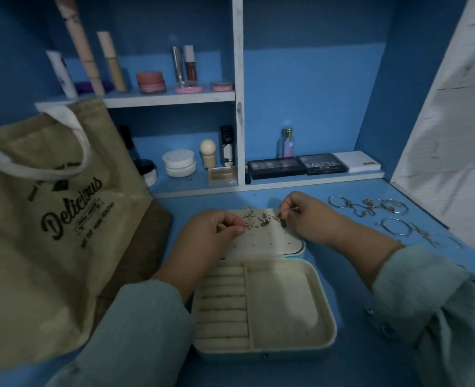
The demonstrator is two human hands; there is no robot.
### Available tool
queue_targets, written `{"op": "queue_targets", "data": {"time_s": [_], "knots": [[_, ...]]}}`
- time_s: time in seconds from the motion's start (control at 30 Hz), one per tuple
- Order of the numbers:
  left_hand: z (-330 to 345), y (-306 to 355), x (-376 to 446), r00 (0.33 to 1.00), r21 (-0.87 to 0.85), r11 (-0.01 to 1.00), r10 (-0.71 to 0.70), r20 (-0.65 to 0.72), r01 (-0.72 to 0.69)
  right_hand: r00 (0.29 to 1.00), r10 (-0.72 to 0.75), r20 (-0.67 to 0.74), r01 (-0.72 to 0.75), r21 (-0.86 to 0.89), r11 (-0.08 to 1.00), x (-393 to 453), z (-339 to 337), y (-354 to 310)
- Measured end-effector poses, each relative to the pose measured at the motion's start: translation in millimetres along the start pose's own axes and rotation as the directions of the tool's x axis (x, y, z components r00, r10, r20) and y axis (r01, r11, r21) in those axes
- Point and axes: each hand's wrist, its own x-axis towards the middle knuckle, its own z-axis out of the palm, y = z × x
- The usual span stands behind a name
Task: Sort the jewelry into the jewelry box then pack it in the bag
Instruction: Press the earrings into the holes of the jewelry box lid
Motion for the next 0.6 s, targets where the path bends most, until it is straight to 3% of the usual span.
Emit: {"op": "queue_targets", "data": {"time_s": [0.13,0.4,0.5,0.6], "knots": [[-2.5,-2.3,-0.6,1.0,-0.067,0.998,-0.017,-0.011,0.017,1.0,0.023,-0.003,-0.023,0.031,0.999,2.5,-1.9,-2.2],[0.2,-3.1,1.4,0.999,0.03,0.999,0.021,-0.026,-0.02,0.992,0.064,-0.105,-0.034,0.262,0.964,3.0,-1.6,-8.4],[0.7,-3.0,-1.4,0.991,0.074,0.993,0.096,-0.093,-0.09,0.98,0.087,-0.181,-0.003,0.422,0.907,2.1,-1.3,-8.8],[0.4,0.5,-3.3,0.982,0.166,0.983,0.101,-0.159,-0.074,0.965,0.13,-0.228,0.033,0.596,0.802,-0.7,-2.9,-10.6]]}}
